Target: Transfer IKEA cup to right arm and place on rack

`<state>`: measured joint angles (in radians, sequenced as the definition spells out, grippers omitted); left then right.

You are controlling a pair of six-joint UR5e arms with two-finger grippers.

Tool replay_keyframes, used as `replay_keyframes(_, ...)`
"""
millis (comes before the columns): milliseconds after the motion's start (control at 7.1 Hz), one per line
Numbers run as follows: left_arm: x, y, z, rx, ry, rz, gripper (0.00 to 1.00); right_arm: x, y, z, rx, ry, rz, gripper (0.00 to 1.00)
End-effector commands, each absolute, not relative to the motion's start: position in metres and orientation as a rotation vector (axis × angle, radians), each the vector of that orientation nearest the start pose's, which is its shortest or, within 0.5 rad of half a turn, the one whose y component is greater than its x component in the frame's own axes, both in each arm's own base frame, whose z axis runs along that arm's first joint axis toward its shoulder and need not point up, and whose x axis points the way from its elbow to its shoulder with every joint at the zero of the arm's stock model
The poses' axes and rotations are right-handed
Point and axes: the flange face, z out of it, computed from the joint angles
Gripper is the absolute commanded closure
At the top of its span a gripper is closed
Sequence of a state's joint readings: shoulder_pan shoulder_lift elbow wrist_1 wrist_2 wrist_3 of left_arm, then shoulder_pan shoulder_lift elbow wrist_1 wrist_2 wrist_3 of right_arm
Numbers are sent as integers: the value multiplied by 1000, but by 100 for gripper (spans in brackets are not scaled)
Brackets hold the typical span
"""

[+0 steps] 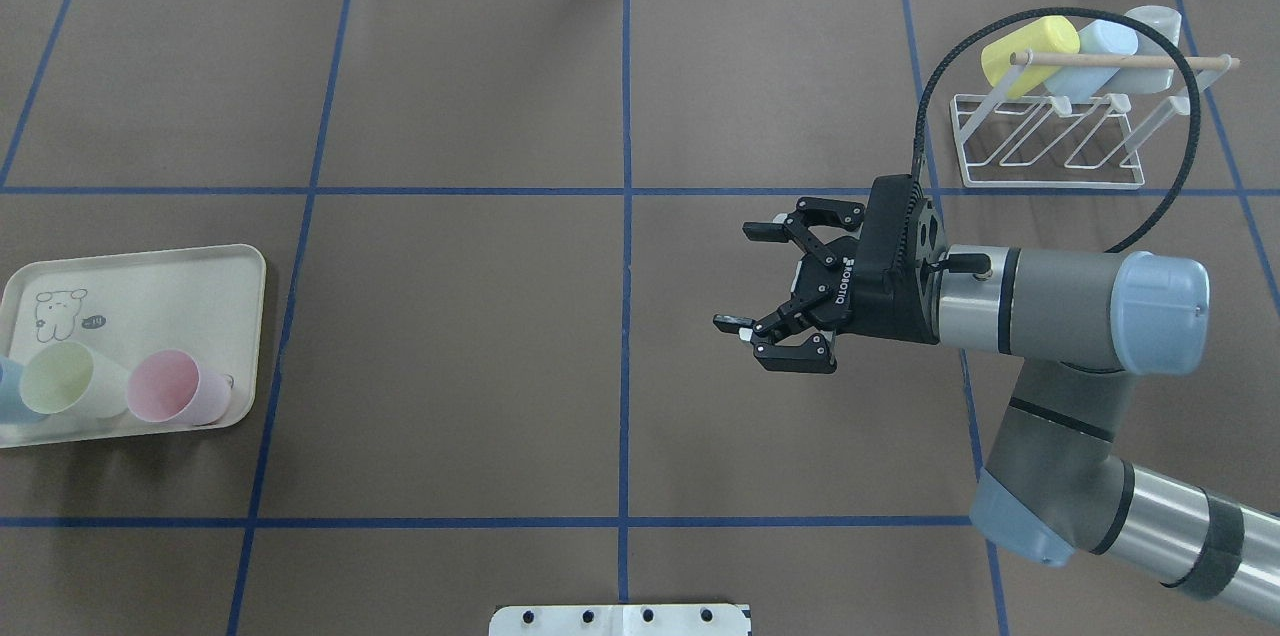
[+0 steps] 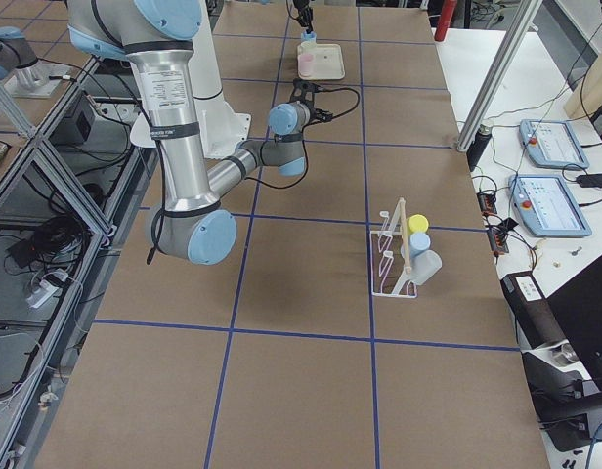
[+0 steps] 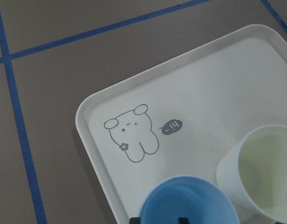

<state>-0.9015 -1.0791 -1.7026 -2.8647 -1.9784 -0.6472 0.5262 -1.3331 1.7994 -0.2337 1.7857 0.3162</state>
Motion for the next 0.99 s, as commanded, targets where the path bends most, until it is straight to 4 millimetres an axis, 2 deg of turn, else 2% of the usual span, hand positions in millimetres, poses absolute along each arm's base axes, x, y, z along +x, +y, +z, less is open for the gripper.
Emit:
replay_keyframes(0,115,-296,649,511,873,214,65,-395,-359,281,1342,-1289,-706,1)
replay_keyframes(141,116,-297,645,515,882,216,55,-395,-359,281,1342,-1289,-706,1)
replay_keyframes(282,116,-297,646,514,883,214,52,-395,-359,280,1344,-1289,-706,1)
replay_keyframes(845,121,-303,640,525,897,220,50,-395,-359,283,1339,-1288,-708,1)
